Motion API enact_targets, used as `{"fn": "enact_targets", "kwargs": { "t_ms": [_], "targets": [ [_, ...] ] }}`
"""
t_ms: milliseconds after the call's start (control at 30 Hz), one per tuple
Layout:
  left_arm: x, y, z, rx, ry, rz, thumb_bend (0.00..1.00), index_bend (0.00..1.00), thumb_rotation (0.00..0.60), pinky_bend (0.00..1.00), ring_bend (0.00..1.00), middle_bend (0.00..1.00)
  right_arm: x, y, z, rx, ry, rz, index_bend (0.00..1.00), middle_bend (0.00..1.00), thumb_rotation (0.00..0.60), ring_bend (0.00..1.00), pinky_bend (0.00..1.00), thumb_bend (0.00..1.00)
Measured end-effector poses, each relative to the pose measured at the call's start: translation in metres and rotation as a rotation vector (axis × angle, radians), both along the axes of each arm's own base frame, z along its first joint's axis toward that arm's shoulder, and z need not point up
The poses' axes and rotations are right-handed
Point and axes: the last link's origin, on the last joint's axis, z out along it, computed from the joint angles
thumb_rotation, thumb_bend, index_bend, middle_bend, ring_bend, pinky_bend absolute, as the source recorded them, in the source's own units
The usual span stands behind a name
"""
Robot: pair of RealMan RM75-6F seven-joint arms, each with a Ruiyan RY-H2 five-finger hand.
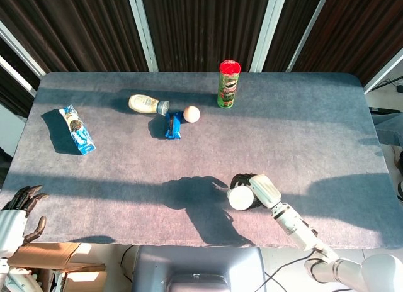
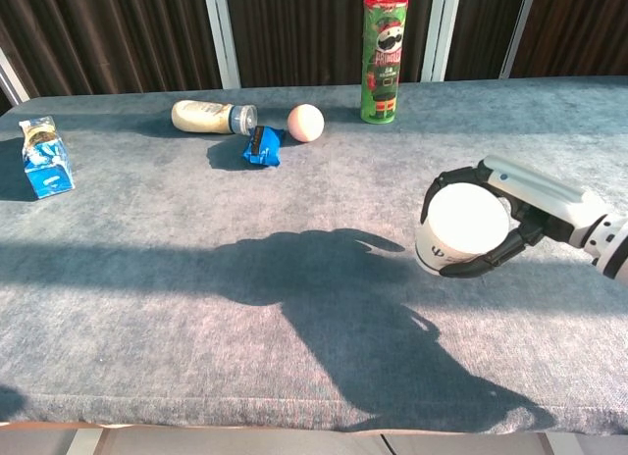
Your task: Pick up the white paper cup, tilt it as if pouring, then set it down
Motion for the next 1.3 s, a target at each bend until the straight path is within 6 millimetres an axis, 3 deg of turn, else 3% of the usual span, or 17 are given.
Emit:
{"fn": "enact_targets", "kwargs": {
  "t_ms": [133,367,667,833,1000,1300],
  "targets": [
    [0.0,0.0,-0.001,-0.005,0.002,-0.001,0.46,0.26,0.6,0.33,0.1,0.13,0.001,-0.004,0.008,-0.11,0.135,0.083,0.68,0.52,0.6,0.5,0.59,0.21],
    [0.001,0.0,-0.003,-0.014,0.008,-0.002,0.46,0.26,0.6,0.33,0.1,0.13,0.005,-0.01,0.021,-0.378,0.564,0.268,0.68,0.52,0.6,0.5,0.59,0.22],
    [0.0,0.001,-0.003,-0.014,0.006,0.0,0.46,0.26,0.6,0.33,0.1,0.13,0.017,-0.012,0.02,-0.587,1.032,0.357,0.68,0.52,0.6,0.5,0.6,0.22],
    [0.0,0.001,-0.002,-0.013,0.003,0.001,0.46,0.26,0.6,0.33,0.1,0.13,0.02,-0.01,0.012,-0.513,1.096,0.293,0.65,0.52,0.6,0.49,0.59,0.22],
    [0.0,0.001,-0.002,-0.013,0.001,0.002,0.46,0.26,0.6,0.33,0.1,0.13,0.016,-0.008,0.007,-0.415,1.108,0.235,0.53,0.51,0.6,0.42,0.54,0.22],
    [0.0,0.001,-0.002,-0.015,0.002,0.0,0.46,0.26,0.6,0.33,0.11,0.14,0.013,-0.007,0.009,-0.33,1.036,0.18,0.28,0.3,0.6,0.29,0.46,0.22]
  ]
}}
